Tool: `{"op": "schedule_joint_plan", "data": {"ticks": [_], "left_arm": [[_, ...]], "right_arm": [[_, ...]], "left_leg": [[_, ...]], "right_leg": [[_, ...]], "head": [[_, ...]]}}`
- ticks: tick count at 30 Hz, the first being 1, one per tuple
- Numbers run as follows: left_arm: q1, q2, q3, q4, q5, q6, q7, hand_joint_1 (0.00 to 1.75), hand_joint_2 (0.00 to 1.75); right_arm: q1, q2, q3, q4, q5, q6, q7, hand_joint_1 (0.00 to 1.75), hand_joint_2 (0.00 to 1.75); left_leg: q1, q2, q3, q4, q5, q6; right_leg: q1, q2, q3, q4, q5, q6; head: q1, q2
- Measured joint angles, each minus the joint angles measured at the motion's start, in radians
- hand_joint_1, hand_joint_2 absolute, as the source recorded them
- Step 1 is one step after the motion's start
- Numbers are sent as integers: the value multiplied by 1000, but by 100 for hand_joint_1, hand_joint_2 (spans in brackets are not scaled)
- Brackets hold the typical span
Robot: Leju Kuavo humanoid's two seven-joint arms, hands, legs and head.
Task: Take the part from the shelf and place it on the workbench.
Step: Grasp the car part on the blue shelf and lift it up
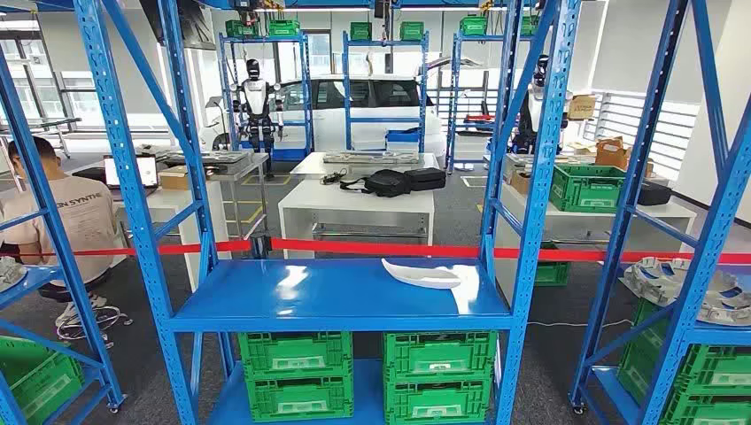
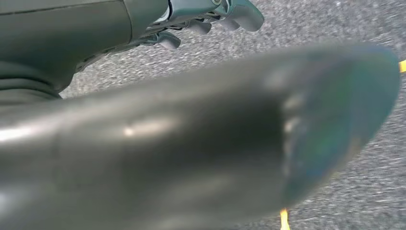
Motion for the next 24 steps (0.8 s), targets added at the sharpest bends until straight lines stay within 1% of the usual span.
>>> {"op": "schedule_joint_plan", "data": {"ticks": [4,8,16,24], "left_arm": [[-4,-1,7,3,-13,0,-11,0,0],[-6,-3,9,5,-22,-1,-16,0,0],[-14,-4,11,7,-51,-13,-24,0,0],[-27,-6,12,10,-68,-30,-30,0,0]], "right_arm": [[-41,-28,32,-37,6,-4,-15,0,0],[-57,-41,85,-101,6,-8,-18,0,0],[-93,-65,272,-277,-10,-9,11,0,0],[-137,-65,526,-452,57,-23,50,0,0]], "left_leg": [[0,-1,1,0,0,0],[-1,-4,0,-1,0,0],[-1,-4,1,-2,1,-1],[-1,-5,2,-2,3,-2]], "right_leg": [[0,-1,1,0,0,0],[-1,-3,1,0,0,0],[-2,-3,2,0,0,0],[-1,-4,5,1,0,0]], "head": [[0,0],[0,0],[1,0],[0,0]]}}
